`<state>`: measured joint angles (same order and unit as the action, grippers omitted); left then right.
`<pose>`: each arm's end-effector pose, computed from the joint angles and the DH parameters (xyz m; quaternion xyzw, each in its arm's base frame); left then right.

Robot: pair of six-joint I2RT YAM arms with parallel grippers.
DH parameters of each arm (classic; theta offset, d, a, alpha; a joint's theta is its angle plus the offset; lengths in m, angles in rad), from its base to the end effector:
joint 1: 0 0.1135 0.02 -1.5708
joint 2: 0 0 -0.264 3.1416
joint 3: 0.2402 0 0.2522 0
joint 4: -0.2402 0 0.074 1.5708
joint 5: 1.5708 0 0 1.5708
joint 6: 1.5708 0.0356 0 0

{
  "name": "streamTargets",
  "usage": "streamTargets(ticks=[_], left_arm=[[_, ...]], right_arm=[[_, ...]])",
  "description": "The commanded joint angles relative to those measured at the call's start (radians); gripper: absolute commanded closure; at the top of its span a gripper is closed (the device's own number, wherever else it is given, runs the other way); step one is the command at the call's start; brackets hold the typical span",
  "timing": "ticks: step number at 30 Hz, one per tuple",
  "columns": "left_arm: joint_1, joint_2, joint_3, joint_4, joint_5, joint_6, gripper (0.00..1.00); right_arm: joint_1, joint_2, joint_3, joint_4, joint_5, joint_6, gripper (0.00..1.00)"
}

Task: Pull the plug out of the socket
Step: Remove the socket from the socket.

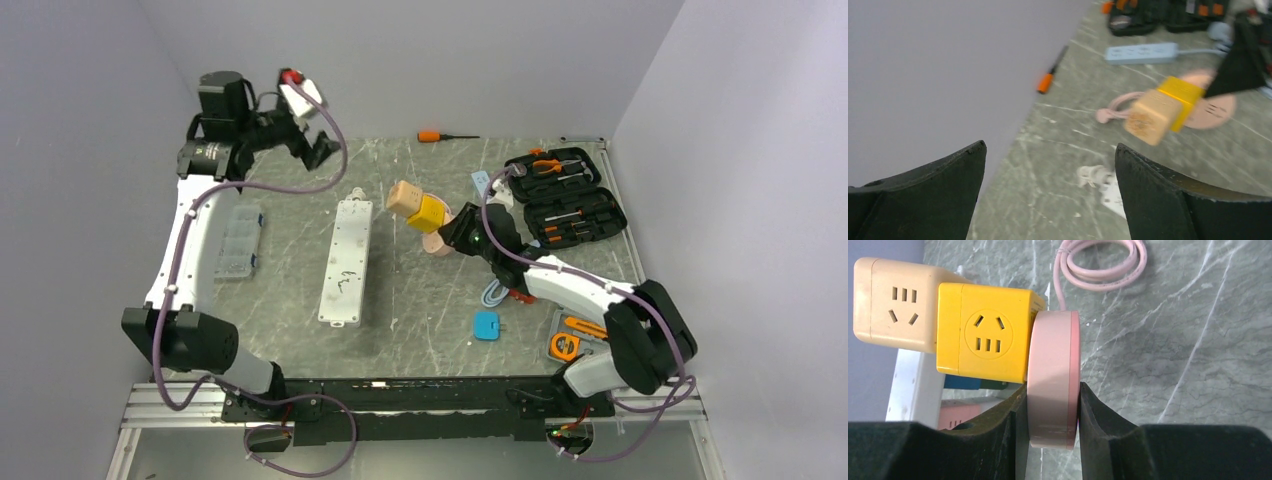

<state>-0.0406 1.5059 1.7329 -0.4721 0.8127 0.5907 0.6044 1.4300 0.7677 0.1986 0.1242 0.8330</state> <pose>0.3223 -0.0390 0.4666 0.4560 0.6128 -0.1463 0.6286 0.2582 0.1730 0.2227 0.1293 0.8398 0.3057 0.4297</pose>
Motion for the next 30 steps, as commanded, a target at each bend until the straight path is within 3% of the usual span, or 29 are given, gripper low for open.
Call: streamTargets(ticks=[1, 7, 17, 23, 30], left_arm=[[-0.127, -0.094, 0.025, -0.327, 0.022, 0.22, 0.01], [-0.314, -0.12, 0.015, -0.551, 0.006, 0.26, 0.01], [-0.57, -0.14, -0.094, -0.399, -0.249, 0.132, 0.01], [-0.63, -0.022, -0.021, -0.387, -0.384, 0.048, 0.01], [-0.653, 0.143, 0.091, -0.409, -0.409, -0.104, 0.01]], right_arm=[[0.003, -0.135, 0.047, 0.091, -0.023, -0.09, 1.0], [0.002, -0.251, 0.023, 0.059, -0.096, -0.167, 1.0], [0.002, -0.404, 0.006, 0.0, -0.114, -0.232, 1.0], [0.003, -0.459, -0.015, -0.016, -0.089, -0.258, 1.0], [0.003, -0.521, -0.073, -0.032, -0.065, -0.276, 1.0]])
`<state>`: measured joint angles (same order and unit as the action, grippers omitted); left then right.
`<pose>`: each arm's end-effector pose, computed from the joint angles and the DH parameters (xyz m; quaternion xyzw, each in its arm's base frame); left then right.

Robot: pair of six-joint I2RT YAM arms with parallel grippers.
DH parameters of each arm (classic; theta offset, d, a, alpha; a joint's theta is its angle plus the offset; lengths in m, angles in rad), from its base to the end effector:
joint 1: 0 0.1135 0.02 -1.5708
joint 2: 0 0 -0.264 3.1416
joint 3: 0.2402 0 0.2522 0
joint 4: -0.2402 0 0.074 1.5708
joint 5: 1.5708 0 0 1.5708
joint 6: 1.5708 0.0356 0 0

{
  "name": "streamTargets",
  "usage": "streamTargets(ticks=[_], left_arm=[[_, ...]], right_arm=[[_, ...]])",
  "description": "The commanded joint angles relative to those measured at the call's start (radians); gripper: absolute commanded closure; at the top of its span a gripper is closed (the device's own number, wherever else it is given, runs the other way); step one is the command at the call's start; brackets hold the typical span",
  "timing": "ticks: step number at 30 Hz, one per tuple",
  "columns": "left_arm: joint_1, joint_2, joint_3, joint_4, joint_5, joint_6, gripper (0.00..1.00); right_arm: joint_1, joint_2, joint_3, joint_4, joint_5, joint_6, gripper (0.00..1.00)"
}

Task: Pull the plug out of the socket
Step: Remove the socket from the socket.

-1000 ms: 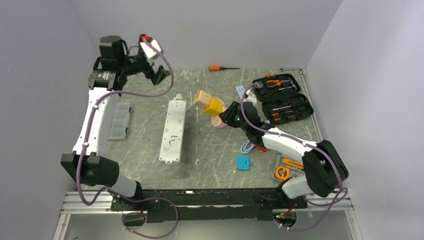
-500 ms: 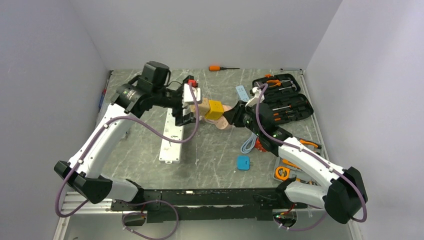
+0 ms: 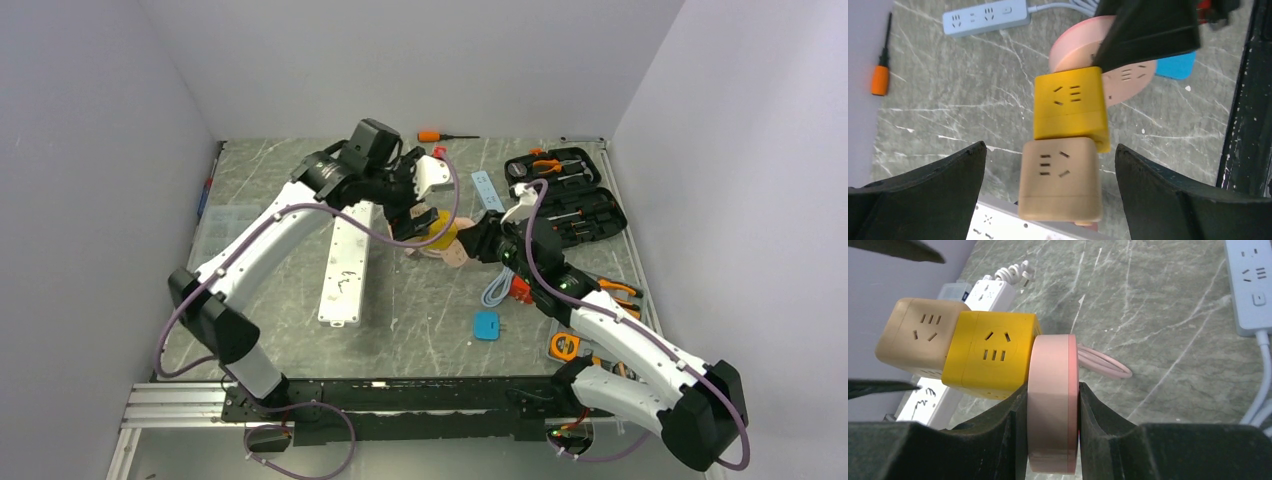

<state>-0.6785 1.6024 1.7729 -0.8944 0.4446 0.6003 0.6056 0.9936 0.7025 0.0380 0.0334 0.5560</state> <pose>0.2544 -0.2247 0.4078 0.6033 0.6595 -0.2165 0.3926 0.1930 0.1322 0.2945 -0.0094 0.7906 0.3248 0.5190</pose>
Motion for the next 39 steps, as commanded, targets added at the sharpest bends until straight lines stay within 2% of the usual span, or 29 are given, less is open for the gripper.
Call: streamTargets(ticks=[1, 6, 16, 21, 32, 33, 35, 37, 39], left_arm=[[-0.018, 0.054, 0.043, 0.023, -0.033, -0.131, 0.01], [-0.043, 0.09, 0.032, 0.038, 0.002, -0.195, 0.01], [-0.092, 0.152, 0.034, 0.031, 0.003, -0.244, 0.01], [-0.093, 0.213, 0.06, -0.001, -0.022, -0.24, 0.01], [-0.09, 0.246, 0.052, 0.014, -0.032, -0.21, 0.01], [-0.09, 0.245, 0.049, 0.016, -0.032, -0.212, 0.05], [-0.091, 0.243, 0.044, 0.02, -0.033, -0.214, 0.21], [-0.091, 0.244, 0.045, 0.02, -0.053, -0.213, 0.43], [-0.092, 0.243, 0.045, 0.024, -0.08, -0.205, 0.71]], right_arm=[[0.003, -0.1, -0.023, 0.127, 0.032, 0.0, 1.0], [0.005, -0.155, -0.063, 0.118, 0.061, -0.014, 1.0], [0.016, -0.123, -0.049, 0.145, 0.071, -0.036, 1.0], [0.031, -0.102, -0.027, 0.153, 0.08, -0.05, 1.0], [0.067, -0.085, -0.002, 0.16, 0.106, -0.077, 1.0], [0.071, -0.088, -0.005, 0.161, 0.11, -0.078, 1.0], [0.075, -0.092, -0.01, 0.161, 0.115, -0.08, 1.0], [0.08, -0.093, -0.012, 0.157, 0.119, -0.082, 1.0], [0.084, -0.097, -0.016, 0.153, 0.123, -0.08, 1.0]])
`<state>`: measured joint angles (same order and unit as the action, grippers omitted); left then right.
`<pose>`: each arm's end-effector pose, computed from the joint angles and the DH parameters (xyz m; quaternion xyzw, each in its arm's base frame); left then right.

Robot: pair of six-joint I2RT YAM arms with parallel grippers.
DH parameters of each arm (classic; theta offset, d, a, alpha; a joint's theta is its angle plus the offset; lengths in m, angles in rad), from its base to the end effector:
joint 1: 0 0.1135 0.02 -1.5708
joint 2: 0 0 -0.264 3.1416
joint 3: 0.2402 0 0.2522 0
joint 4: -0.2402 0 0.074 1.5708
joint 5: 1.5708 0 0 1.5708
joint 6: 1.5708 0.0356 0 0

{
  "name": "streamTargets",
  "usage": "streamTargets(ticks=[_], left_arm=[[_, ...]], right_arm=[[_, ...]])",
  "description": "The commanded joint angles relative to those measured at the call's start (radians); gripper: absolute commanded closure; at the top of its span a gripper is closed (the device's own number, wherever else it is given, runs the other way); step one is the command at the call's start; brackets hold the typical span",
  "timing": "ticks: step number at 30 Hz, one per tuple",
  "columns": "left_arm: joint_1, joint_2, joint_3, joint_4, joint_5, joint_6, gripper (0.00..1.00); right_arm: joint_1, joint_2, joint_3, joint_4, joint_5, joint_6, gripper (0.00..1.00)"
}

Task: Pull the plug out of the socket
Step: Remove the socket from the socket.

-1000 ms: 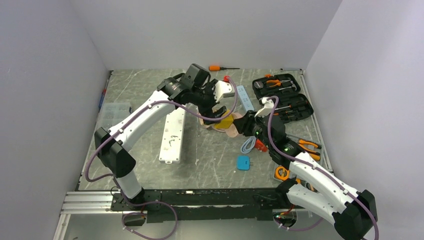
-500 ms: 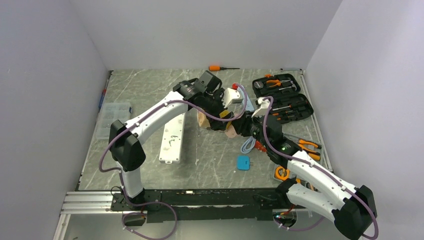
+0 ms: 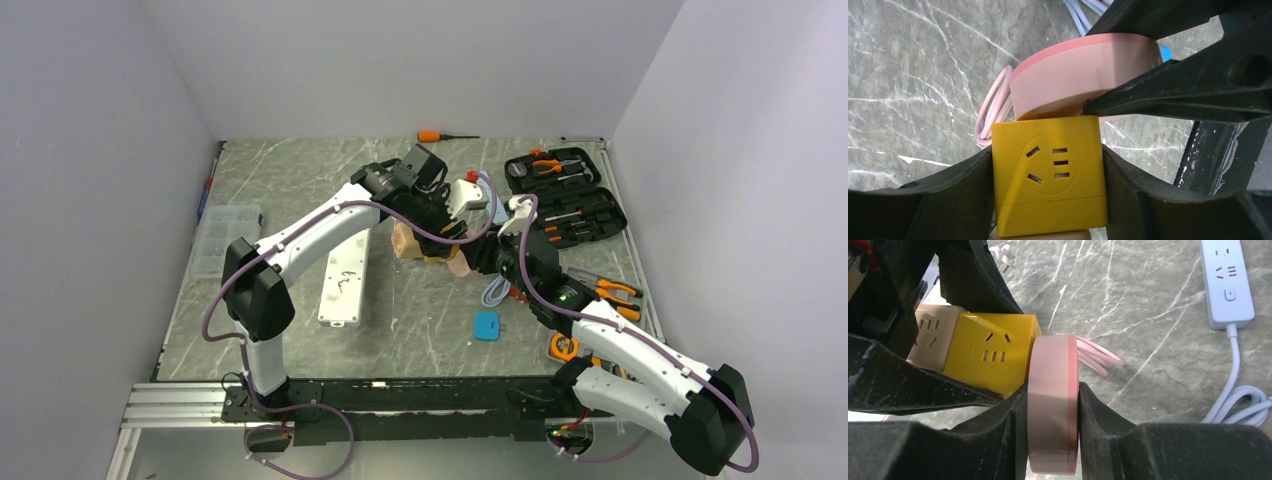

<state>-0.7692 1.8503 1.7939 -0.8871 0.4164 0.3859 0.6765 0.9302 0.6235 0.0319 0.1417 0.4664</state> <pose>0.2798 -0.2909 0.3271 0.5616 0.7449 -0.2505 0.2589 0.1739 0.1332 0.2788 -0.0409 0.7954 0.2782 0.5369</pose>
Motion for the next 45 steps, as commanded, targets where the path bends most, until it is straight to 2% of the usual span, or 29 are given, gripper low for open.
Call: streamTargets(ticks=[1, 3, 6, 7, 9, 11, 14, 18, 31, 40, 45], left_arm=[[-0.002, -0.006, 0.026, 0.019, -0.072, 0.01, 0.83], [-0.006, -0.008, 0.031, 0.024, -0.11, 0.013, 0.99], [-0.013, -0.012, 0.04, 0.027, -0.15, 0.025, 1.0], [-0.016, -0.014, 0.045, 0.029, -0.161, 0.029, 1.0], [-0.023, -0.017, 0.061, 0.03, -0.181, 0.039, 1.0], [-0.023, -0.018, 0.08, 0.028, -0.186, 0.045, 1.0], [-0.024, -0.018, 0.111, 0.023, -0.189, 0.061, 1.0], [-0.024, -0.025, 0.13, 0.023, -0.174, 0.068, 1.0], [-0.024, -0.079, 0.151, -0.014, -0.085, 0.109, 1.0], [-0.023, -0.061, 0.261, -0.083, -0.041, 0.13, 1.0], [-0.025, -0.072, 0.24, -0.082, -0.012, 0.118, 1.0]], right_arm=[[0.016, -0.037, 0.06, 0.157, 0.016, 0.01, 1.0], [0.017, -0.041, 0.056, 0.155, 0.017, 0.011, 1.0], [0.017, -0.038, 0.057, 0.149, 0.004, 0.012, 0.99], [0.017, -0.034, 0.059, 0.141, -0.005, 0.011, 0.9], [0.017, -0.028, 0.068, 0.106, -0.023, 0.008, 0.67], [0.018, -0.035, 0.062, 0.077, -0.039, 0.008, 0.5], [0.017, -0.068, 0.036, 0.047, -0.086, -0.002, 0.34], [0.016, -0.084, 0.015, 0.006, -0.135, -0.015, 0.21], [-0.036, -0.018, -0.017, 0.036, -0.243, 0.016, 0.22], [-0.061, 0.123, 0.027, 0.134, -0.327, 0.047, 0.28], [-0.061, 0.179, 0.05, 0.183, -0.344, 0.066, 0.34]])
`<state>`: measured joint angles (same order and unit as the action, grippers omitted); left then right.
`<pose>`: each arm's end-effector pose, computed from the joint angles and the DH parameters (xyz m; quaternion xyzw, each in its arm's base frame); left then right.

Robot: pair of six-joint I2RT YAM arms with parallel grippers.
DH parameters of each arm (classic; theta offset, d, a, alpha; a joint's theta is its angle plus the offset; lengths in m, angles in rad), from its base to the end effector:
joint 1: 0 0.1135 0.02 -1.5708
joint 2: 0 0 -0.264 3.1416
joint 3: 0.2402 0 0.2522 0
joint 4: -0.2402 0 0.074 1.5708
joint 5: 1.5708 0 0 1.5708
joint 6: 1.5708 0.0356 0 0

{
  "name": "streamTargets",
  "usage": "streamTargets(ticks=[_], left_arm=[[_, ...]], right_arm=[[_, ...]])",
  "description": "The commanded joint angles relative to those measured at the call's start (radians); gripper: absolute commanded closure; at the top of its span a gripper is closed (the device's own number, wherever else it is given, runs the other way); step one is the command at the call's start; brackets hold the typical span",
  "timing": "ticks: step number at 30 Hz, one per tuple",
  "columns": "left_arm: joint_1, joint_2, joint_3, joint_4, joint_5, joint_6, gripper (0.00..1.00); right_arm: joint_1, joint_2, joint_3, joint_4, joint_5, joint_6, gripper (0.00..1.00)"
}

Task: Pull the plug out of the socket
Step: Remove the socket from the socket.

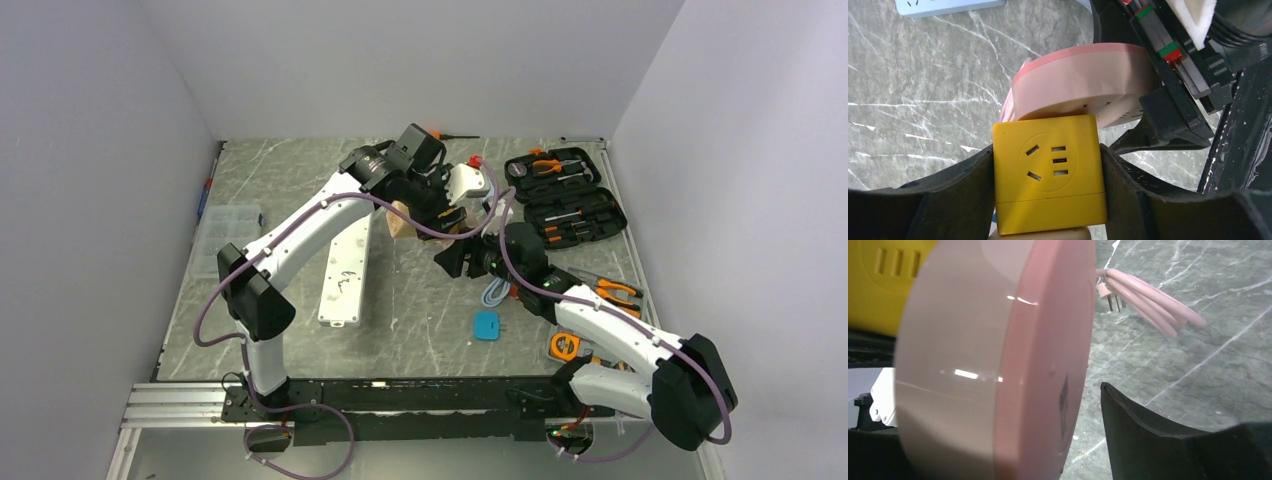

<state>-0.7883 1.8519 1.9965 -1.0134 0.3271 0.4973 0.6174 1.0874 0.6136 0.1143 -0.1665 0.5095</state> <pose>0.2715 -0.2893 0.3796 0.6002 0.7080 -0.2005 0.3135 0.1962 0.1465 0.2505 -0.0914 0.8155 0.3608 0.4431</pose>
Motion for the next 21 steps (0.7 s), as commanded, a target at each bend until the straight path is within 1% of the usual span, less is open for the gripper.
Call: streamTargets(ticks=[1, 5, 11, 13, 15, 17, 21], left_arm=[[-0.005, -0.074, 0.031, 0.045, 0.08, 0.003, 1.0], [-0.006, -0.074, 0.015, 0.048, 0.092, -0.008, 1.0], [-0.011, -0.064, 0.013, 0.049, 0.099, -0.014, 1.0], [-0.014, -0.063, 0.013, 0.049, 0.104, -0.016, 1.0], [-0.016, -0.063, 0.013, 0.046, 0.107, -0.016, 1.0], [-0.018, -0.068, 0.007, 0.039, 0.111, -0.014, 1.0], [-0.019, -0.086, -0.002, 0.024, 0.116, -0.001, 1.0]], right_arm=[[-0.002, 0.029, 0.066, 0.104, -0.035, 0.026, 0.36], [-0.001, 0.05, 0.093, 0.112, -0.021, 0.029, 0.46], [-0.001, 0.066, 0.107, 0.132, -0.019, 0.036, 0.52], [-0.002, 0.07, 0.1, 0.141, -0.013, 0.041, 0.56], [-0.002, 0.075, 0.094, 0.142, 0.005, 0.046, 0.63], [-0.002, 0.076, 0.085, 0.145, 0.017, 0.047, 0.72], [-0.006, 0.082, 0.068, 0.145, 0.048, 0.054, 0.95]])
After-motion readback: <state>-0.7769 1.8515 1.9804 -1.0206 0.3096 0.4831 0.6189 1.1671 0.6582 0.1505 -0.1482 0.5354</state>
